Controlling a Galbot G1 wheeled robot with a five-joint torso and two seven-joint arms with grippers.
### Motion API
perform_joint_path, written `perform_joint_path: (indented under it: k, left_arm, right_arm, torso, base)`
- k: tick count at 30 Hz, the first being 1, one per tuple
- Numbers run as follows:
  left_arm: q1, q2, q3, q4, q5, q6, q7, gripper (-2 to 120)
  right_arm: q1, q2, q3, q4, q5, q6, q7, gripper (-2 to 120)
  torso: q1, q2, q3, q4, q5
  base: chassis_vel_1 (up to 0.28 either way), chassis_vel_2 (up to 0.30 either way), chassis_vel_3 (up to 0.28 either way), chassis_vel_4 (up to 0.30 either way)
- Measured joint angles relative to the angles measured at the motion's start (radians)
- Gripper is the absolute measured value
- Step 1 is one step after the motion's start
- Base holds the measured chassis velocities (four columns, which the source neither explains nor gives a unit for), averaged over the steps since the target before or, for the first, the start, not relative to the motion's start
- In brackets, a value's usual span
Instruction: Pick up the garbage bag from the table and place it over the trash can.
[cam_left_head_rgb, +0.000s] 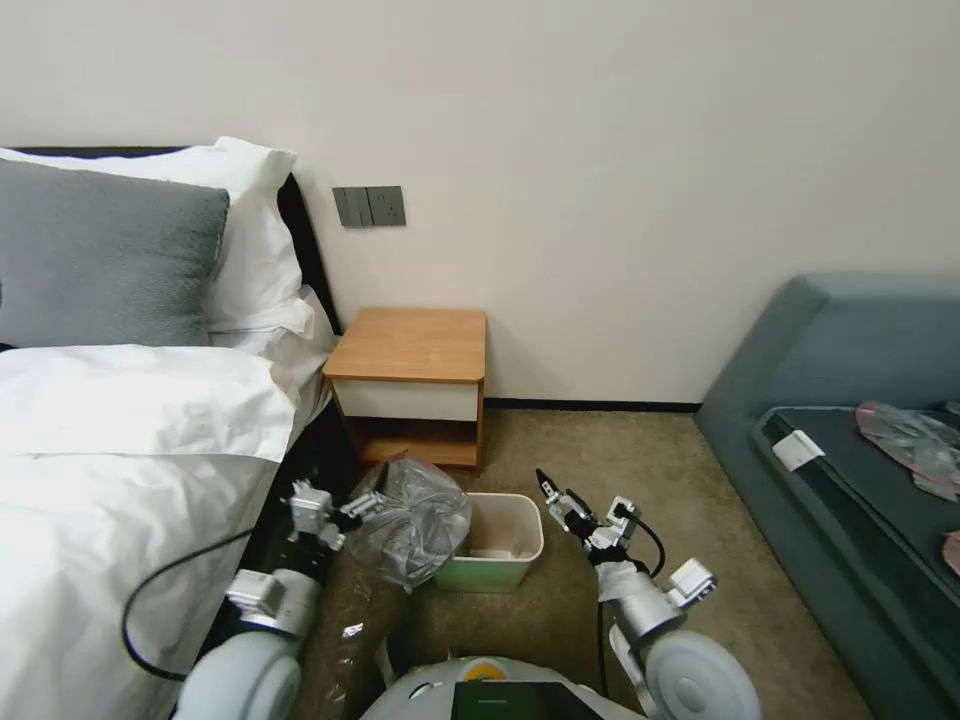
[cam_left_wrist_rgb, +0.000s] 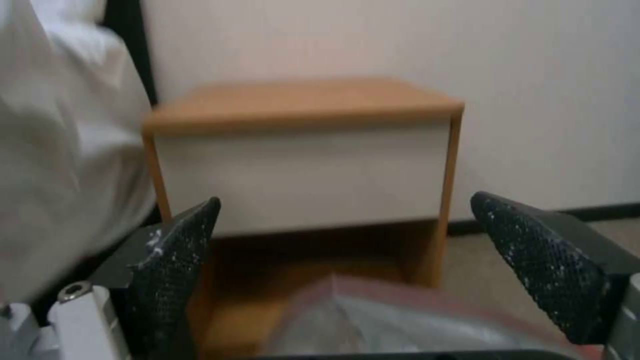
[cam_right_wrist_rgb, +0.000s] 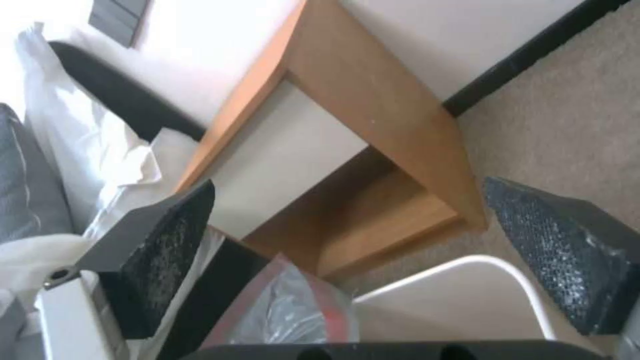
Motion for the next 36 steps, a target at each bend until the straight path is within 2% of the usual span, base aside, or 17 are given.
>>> perform_joint_path:
  k: [5,11,13,14,17,23,25,27,29,30,32,33,36]
  left_arm:
    - [0.001,-0.020,0.081,0.073,0.015,0.031,-0.068,96]
    - [0.000,-0.049,0.104,0.105,0.025,0.065,-0.113,95]
    - [-0.001,-0.062,0.115,0.106,-0.013,0.101,-0.153,93]
    - [-0.001,-0.062,0.115,0.106,-0.013,0.101,-0.153,93]
    - [-0.007,-0.069,0.125,0.105,-0.101,0.155,-0.215,93]
    - [-0.016,-0.072,0.126,0.109,-0.132,0.181,-0.242,89]
    - [-0.018,-0.072,0.125,0.112,-0.132,0.183,-0.246,81]
    - [-0.018,-0.072,0.125,0.112,-0.131,0.185,-0.250,78]
    - [-0.020,-0.072,0.126,0.113,-0.131,0.193,-0.266,68]
    - [-0.020,-0.072,0.126,0.113,-0.131,0.193,-0.266,68]
    - [-0.023,-0.070,0.125,0.115,-0.131,0.203,-0.276,57]
    - [-0.023,-0.070,0.125,0.115,-0.131,0.203,-0.276,57]
    - [-0.030,-0.069,0.123,0.124,-0.129,0.218,-0.289,46]
  right_arm:
    - [-0.003,0.002,0.001,0.009,0.004,0.003,0.003,100]
    - [0.005,-0.010,-0.007,-0.006,0.017,0.003,0.003,100]
    - [0.007,-0.013,-0.010,-0.018,0.019,0.003,0.002,100]
    - [0.007,-0.013,-0.010,-0.018,0.019,0.003,0.002,100]
    - [0.005,-0.013,-0.011,-0.028,0.021,0.003,-0.003,100]
    - [0.007,-0.013,-0.012,-0.037,0.021,0.004,-0.005,100]
    - [0.009,-0.013,-0.014,-0.041,0.021,0.004,-0.006,100]
    - [0.010,-0.013,-0.015,-0.043,0.021,0.004,-0.006,100]
    - [0.015,-0.011,-0.020,-0.048,0.021,0.004,-0.007,100]
    - [0.015,-0.011,-0.020,-0.048,0.021,0.004,-0.007,100]
    - [0.017,-0.009,-0.026,-0.051,0.020,0.004,-0.008,100]
    - [0.017,-0.009,-0.026,-0.051,0.020,0.004,-0.008,100]
    - [0.020,-0.009,-0.035,-0.053,0.019,0.004,-0.009,100]
  torso:
    - [0.000,0.000,0.000,0.0000,0.0001]
    - [0.000,0.000,0.000,0.0000,0.0001]
    - [0.000,0.000,0.000,0.0001,0.0002]
    - [0.000,0.000,0.000,0.0001,0.0002]
    - [0.000,0.000,0.000,0.0000,0.0001]
    - [0.000,0.000,0.000,0.0000,0.0001]
    - [0.000,0.000,0.000,0.0000,0.0001]
    - [0.000,0.000,0.000,0.0000,0.0000]
    - [0.000,0.000,0.000,0.0000,0.0001]
    - [0.000,0.000,0.000,0.0000,0.0001]
    - [0.000,0.000,0.000,0.0000,0.0001]
    - [0.000,0.000,0.000,0.0000,0.0001]
    - [0.000,0.000,0.000,0.0000,0.0001]
  base:
    - [0.000,0.000,0.000,0.000]
    - [0.000,0.000,0.000,0.000]
    - [0.000,0.000,0.000,0.000]
    - [0.000,0.000,0.000,0.000]
    - [0.000,0.000,0.000,0.000]
    - [0.000,0.000,0.000,0.000]
    - [0.000,0.000,0.000,0.000]
    - [0.000,0.000,0.000,0.000]
    - [0.000,0.000,0.000,0.000]
    - [0.000,0.000,0.000,0.000]
    - [0.000,0.000,0.000,0.000]
    - [0.000,0.000,0.000,0.000]
    - [0.000,0.000,0.000,0.000]
